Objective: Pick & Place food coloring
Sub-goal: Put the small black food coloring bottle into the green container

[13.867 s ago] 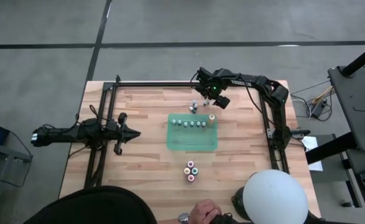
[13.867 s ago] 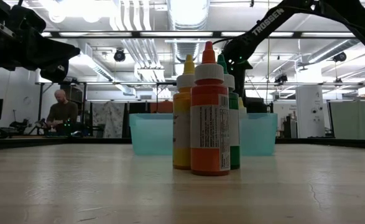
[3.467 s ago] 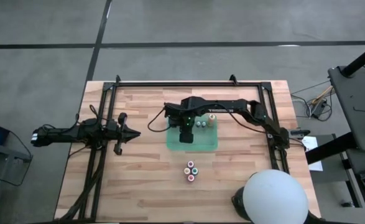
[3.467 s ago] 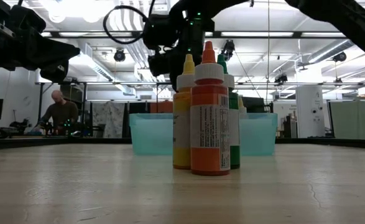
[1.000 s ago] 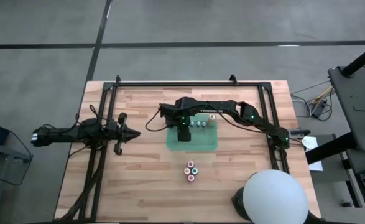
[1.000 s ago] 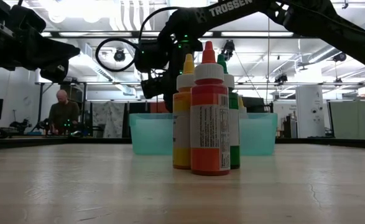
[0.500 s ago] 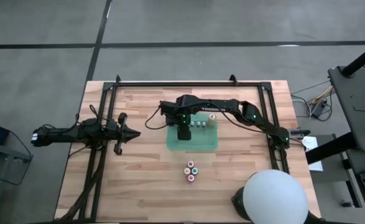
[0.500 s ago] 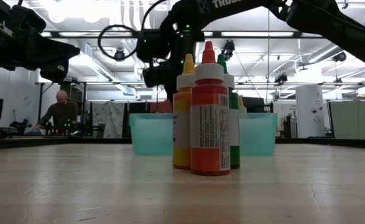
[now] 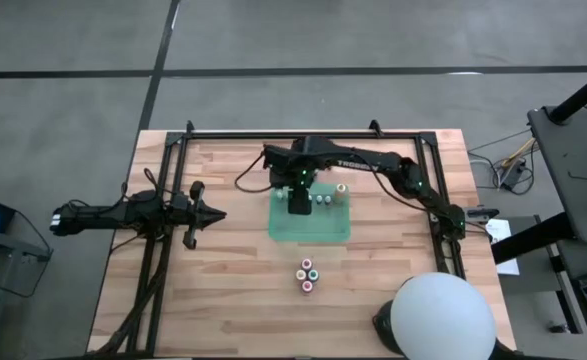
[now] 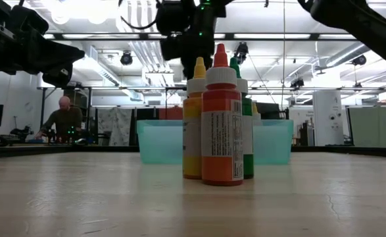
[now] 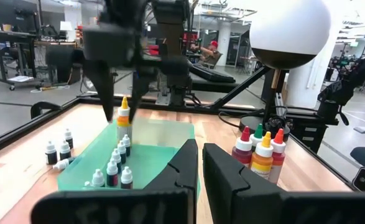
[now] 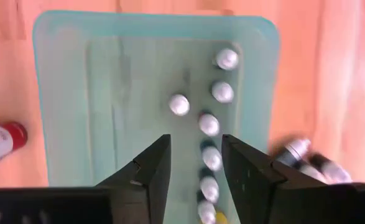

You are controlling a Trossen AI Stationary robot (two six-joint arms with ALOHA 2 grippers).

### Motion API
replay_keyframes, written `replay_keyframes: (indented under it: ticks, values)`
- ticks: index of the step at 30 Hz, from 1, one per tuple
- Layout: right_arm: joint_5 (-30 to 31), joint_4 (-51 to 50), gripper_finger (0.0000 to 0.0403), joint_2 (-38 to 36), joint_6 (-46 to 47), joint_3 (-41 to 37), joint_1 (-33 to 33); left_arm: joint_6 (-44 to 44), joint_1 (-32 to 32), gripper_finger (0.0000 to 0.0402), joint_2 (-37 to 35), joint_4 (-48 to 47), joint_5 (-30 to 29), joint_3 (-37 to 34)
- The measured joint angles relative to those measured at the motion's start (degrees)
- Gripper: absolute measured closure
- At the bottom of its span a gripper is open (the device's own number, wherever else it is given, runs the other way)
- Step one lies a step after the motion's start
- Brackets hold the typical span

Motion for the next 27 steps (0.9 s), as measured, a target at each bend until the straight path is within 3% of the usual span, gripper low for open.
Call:
replay_keyframes:
  ticks: [18,27]
  values:
    - [0.22,-0.95,0.0268,-4.47,2.11,-0.11,-11.07,0.01,0.02,0.0401,0.00,0.02,0.00,-0.02]
    - [0.02,-0.95,0.0278,-4.47,7.82,-1.25,-15.59,0.00,0.02,0.0401,0.00,0.02,0.00,-0.02]
